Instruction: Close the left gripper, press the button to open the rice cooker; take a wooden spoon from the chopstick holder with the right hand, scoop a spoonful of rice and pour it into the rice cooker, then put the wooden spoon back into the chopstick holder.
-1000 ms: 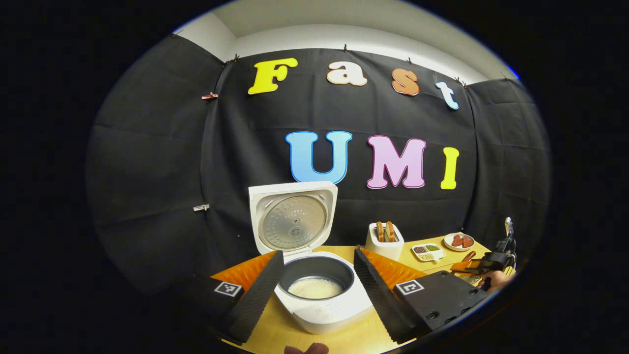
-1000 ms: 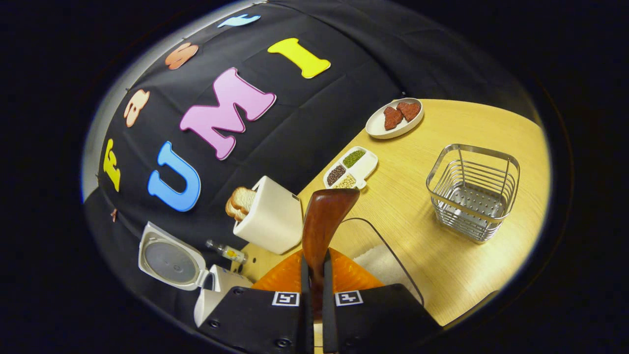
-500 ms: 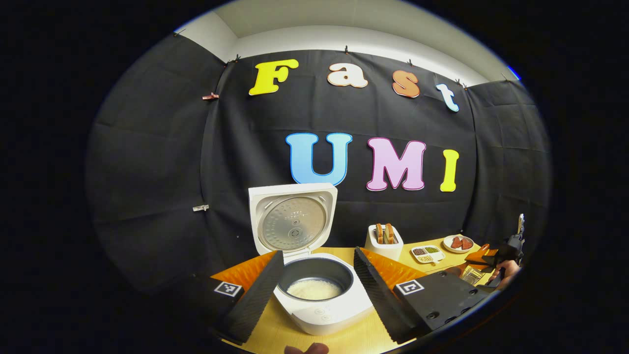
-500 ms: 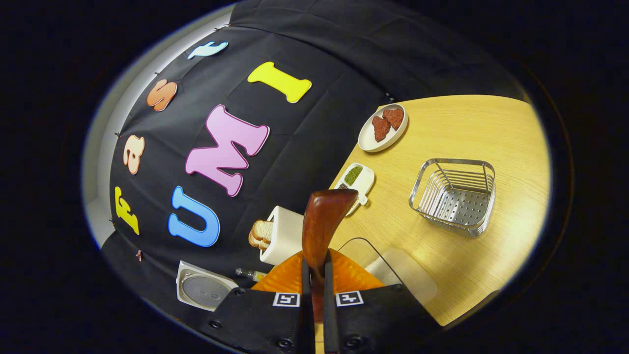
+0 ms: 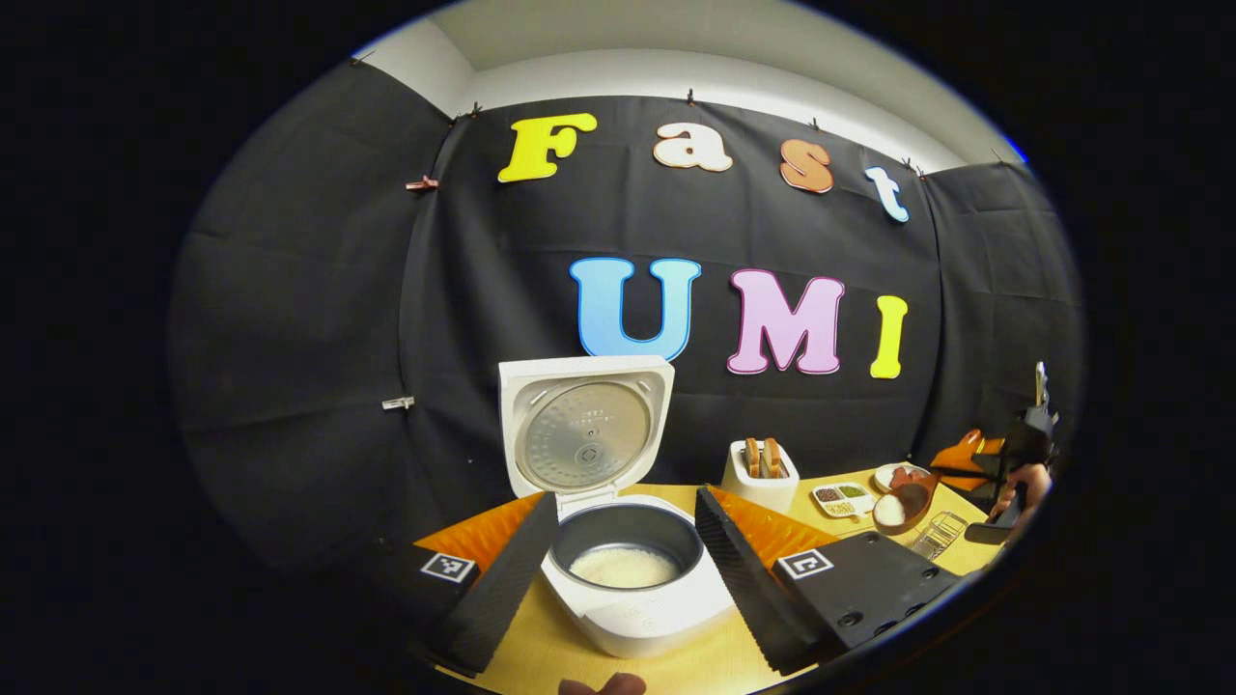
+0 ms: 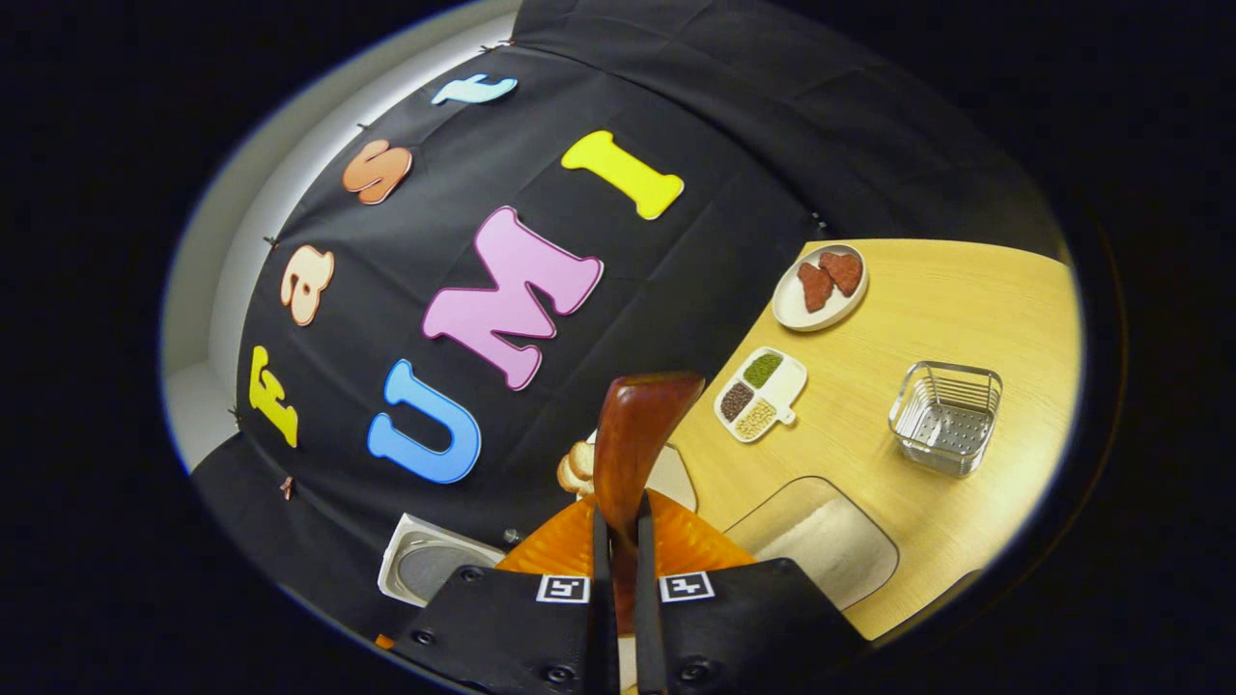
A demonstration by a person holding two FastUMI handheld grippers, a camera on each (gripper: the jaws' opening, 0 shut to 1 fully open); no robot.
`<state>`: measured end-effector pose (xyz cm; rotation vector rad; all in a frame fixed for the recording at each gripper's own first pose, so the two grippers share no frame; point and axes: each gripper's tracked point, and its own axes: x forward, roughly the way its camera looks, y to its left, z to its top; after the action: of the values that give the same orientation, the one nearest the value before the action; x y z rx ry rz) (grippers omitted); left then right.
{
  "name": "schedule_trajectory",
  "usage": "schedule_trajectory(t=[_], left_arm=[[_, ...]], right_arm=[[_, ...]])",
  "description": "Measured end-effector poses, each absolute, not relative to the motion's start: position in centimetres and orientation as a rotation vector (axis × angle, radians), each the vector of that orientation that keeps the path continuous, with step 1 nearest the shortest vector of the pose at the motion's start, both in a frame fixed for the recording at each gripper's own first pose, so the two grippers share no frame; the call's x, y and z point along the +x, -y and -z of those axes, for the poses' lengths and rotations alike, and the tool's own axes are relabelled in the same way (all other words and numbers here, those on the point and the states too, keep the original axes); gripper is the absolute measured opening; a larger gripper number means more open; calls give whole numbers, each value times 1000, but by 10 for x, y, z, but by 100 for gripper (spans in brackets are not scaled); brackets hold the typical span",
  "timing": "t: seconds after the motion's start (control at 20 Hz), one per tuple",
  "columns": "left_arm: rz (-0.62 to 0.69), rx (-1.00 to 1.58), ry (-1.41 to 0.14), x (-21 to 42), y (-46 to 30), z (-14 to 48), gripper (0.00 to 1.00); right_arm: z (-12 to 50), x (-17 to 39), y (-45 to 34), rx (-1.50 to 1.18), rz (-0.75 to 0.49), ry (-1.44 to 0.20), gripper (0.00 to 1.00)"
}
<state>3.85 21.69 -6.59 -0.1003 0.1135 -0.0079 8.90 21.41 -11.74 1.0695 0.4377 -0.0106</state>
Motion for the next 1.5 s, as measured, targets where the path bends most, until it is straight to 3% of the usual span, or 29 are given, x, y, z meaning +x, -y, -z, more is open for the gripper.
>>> schedule_trajectory(t=[0.1, 0.75, 1.5], left_arm=[[-2, -112, -121, 38, -224, 70, 98], [-41, -139, -129, 29, -262, 81, 99], [-75, -154, -152, 29, -306, 103, 99]], right_arm=[[94, 97, -238, 1091, -27, -432, 11], [16, 124, -403, 1174, -262, -455, 12], [49, 143, -540, 761, -381, -468, 11]])
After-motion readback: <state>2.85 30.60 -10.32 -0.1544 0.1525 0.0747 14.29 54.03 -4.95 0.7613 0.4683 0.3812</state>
